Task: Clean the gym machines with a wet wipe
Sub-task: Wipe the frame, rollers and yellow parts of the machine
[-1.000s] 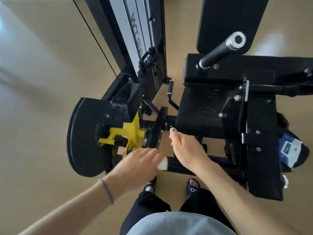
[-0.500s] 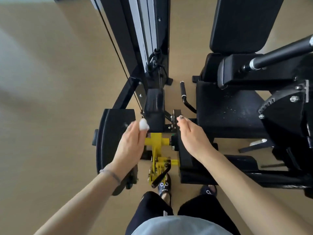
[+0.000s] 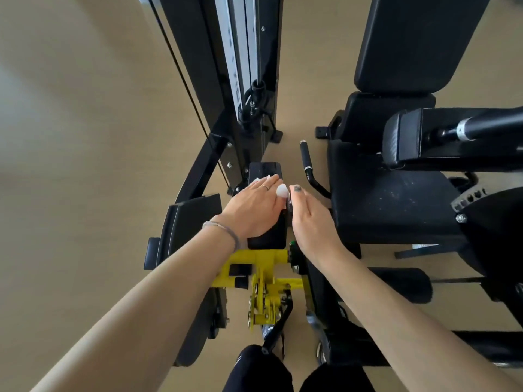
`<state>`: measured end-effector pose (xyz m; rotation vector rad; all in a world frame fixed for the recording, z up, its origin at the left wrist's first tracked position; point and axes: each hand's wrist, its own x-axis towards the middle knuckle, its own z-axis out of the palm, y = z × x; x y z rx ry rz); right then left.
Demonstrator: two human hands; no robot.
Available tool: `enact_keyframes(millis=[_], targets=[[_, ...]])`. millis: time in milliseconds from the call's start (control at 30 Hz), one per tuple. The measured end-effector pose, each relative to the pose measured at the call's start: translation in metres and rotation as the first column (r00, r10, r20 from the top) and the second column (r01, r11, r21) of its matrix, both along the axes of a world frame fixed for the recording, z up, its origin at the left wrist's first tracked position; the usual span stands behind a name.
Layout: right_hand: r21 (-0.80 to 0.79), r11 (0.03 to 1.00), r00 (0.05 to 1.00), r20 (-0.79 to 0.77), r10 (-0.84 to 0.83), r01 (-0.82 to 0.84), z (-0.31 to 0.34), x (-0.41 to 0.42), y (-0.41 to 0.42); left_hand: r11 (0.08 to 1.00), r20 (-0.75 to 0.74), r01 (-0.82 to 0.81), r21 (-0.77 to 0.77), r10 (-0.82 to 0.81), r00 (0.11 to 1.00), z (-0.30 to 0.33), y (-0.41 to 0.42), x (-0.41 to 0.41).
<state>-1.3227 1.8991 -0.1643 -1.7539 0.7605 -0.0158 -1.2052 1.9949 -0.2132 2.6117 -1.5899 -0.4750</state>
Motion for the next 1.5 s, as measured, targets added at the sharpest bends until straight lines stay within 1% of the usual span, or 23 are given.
enact_keyframes(millis=[67,133,167,233,300,367,467,533,600,667,700,767,833,900,967,1000,1033,1133,1200,1267,1367,1433,1500], targets=[[-0.012,1.0,1.0,-0.015,-0.017,0.016,-0.004,0.009,-0.004,0.996,-0.1,-0.017,0.083,0.026,0.995,-0.009,-0.02,0.026],[-0.034,0.998,0.998,-0.03,-0.048,0.047,-0.006,0.015,-0.01,0.996,-0.131,-0.029,0.081,0.04,0.991,-0.008,-0.028,0.029],[-0.045,0.998,0.998,-0.028,-0.054,0.053,-0.006,0.016,-0.013,0.998,-0.119,-0.055,0.04,0.059,0.991,-0.002,-0.026,0.022],[-0.043,0.997,0.997,-0.024,-0.07,0.069,-0.005,0.016,-0.016,0.982,-0.089,-0.118,-0.147,0.106,0.99,0.009,-0.012,0.004],[-0.032,0.996,0.996,-0.02,-0.085,0.084,-0.003,0.016,-0.017,0.947,-0.149,-0.227,-0.23,0.196,0.969,0.019,0.003,-0.01],[-0.026,0.996,0.996,-0.033,-0.083,0.082,-0.003,0.018,-0.015,0.935,-0.182,-0.291,-0.202,0.256,0.949,0.023,0.01,-0.016],[-0.006,0.997,0.996,-0.044,-0.076,0.076,-0.006,0.023,-0.013,0.925,-0.085,-0.287,-0.249,0.274,0.958,0.027,0.017,-0.028],[0.037,0.997,0.996,-0.064,-0.061,0.063,-0.009,0.025,-0.014,0.882,-0.153,-0.362,-0.3,0.331,0.931,0.031,0.023,-0.032],[0.084,0.996,0.996,-0.082,-0.03,0.037,-0.012,0.028,-0.017,0.867,-0.232,-0.385,-0.317,0.322,0.918,0.03,0.02,-0.028],[0.118,0.993,0.995,-0.097,-0.015,0.027,-0.014,0.033,-0.02,0.892,-0.244,-0.349,-0.287,0.284,0.927,0.022,0.006,-0.01],[0.129,0.991,0.996,-0.091,-0.018,0.03,-0.016,0.034,-0.022,0.921,-0.234,-0.316,-0.226,0.263,0.936,0.016,-0.006,0.006],[0.135,0.99,0.996,-0.08,-0.025,0.036,-0.022,0.038,-0.028,0.968,-0.174,-0.249,-0.041,0.239,0.955,-0.001,-0.033,0.04],[0.141,0.989,0.995,-0.096,-0.025,0.038,-0.025,0.044,-0.035,0.947,-0.15,-0.308,0.088,0.318,0.936,-0.016,-0.058,0.069],[0.148,0.988,0.994,-0.111,-0.016,0.032,-0.03,0.049,-0.041,0.906,-0.157,-0.392,0.158,0.415,0.896,-0.023,-0.074,0.085],[0.168,0.985,0.992,-0.126,-0.006,0.028,-0.033,0.052,-0.044,0.873,-0.197,-0.467,0.141,0.487,0.851,-0.024,-0.069,0.086],[0.182,0.983,0.991,-0.131,-0.006,0.03,-0.034,0.053,-0.044,0.844,-0.247,-0.525,0.108,0.534,0.809,-0.023,-0.061,0.083],[0.194,0.981,0.991,-0.137,-0.004,0.03,-0.033,0.054,-0.043,0.794,-0.313,-0.604,0.074,0.593,0.742,-0.019,-0.05,0.077],[0.236,0.972,0.988,-0.153,0.022,0.015,-0.031,0.055,-0.039,0.552,-0.505,-0.832,0.057,0.734,0.453,-0.013,-0.021,0.057],[0.262,0.965,0.987,-0.155,0.037,0.005,-0.031,0.056,-0.034,0.444,-0.546,-0.894,0.061,0.765,0.342,-0.004,-0.014,0.04],[0.276,0.961,0.986,-0.164,0.039,0.008,-0.031,0.056,-0.03,0.373,-0.566,-0.926,0.064,0.778,0.274,0.007,-0.006,0.021],[0.295,0.955,0.983,-0.182,0.027,0.028,-0.032,0.05,-0.026,0.3,-0.642,-0.954,0.022,0.736,0.217,0.018,0.015,-0.02],[0.304,0.952,0.982,-0.187,0.024,0.035,-0.032,0.044,-0.023,0.223,-0.687,-0.972,-0.072,0.695,0.21,0.026,0.025,-0.054],[0.307,0.95,0.979,-0.203,0.012,0.052,-0.031,0.039,-0.019,0.112,-0.706,-0.979,-0.172,0.679,0.202,0.03,0.023,-0.084]])
